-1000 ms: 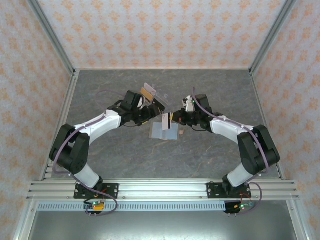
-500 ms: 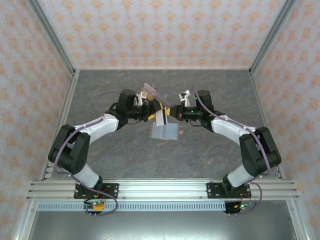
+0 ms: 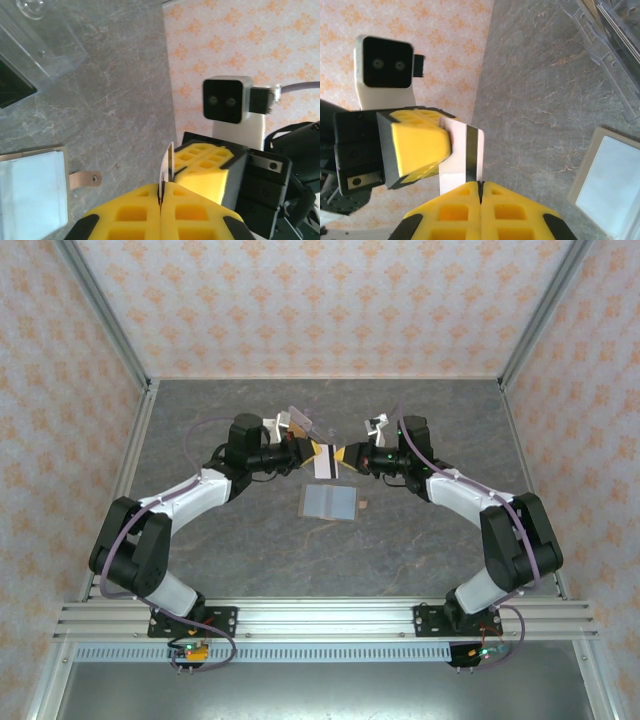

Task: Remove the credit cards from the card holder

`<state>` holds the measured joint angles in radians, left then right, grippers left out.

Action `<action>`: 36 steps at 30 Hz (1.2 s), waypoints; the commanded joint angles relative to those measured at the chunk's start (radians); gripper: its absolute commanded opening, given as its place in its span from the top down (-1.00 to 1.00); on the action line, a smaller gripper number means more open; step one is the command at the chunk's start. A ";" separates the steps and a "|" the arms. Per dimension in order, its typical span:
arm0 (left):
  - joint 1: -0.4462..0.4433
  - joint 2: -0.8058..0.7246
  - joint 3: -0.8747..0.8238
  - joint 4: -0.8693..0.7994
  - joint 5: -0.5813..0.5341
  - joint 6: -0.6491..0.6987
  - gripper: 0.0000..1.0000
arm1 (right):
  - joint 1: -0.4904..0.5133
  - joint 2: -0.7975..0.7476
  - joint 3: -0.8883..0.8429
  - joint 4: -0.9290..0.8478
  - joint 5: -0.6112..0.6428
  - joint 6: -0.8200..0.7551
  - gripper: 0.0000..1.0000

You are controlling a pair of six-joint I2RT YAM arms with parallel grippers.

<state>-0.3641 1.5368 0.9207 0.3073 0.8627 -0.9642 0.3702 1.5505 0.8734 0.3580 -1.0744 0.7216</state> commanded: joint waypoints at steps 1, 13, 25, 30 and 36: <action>-0.009 -0.040 0.004 0.045 0.007 -0.012 1.00 | 0.009 0.014 0.023 0.160 -0.047 0.097 0.80; -0.007 -0.059 0.007 0.112 -0.196 -0.165 1.00 | 0.055 0.052 -0.005 0.370 -0.003 0.347 0.18; 0.019 -0.094 -0.033 0.047 -0.255 -0.170 0.76 | 0.058 0.039 0.026 0.245 0.046 0.230 0.93; 0.043 -0.151 -0.033 -0.226 -0.391 -0.057 -0.32 | 0.085 0.009 0.150 -0.225 0.212 -0.182 1.00; 0.114 -0.207 -0.061 -0.496 -0.583 0.059 -0.93 | 0.167 0.125 0.398 -0.555 0.461 -0.529 1.00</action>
<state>-0.2806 1.3621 0.8886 -0.0059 0.4171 -0.9882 0.5079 1.6249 1.1767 0.0051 -0.7654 0.4465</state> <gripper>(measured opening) 0.949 0.044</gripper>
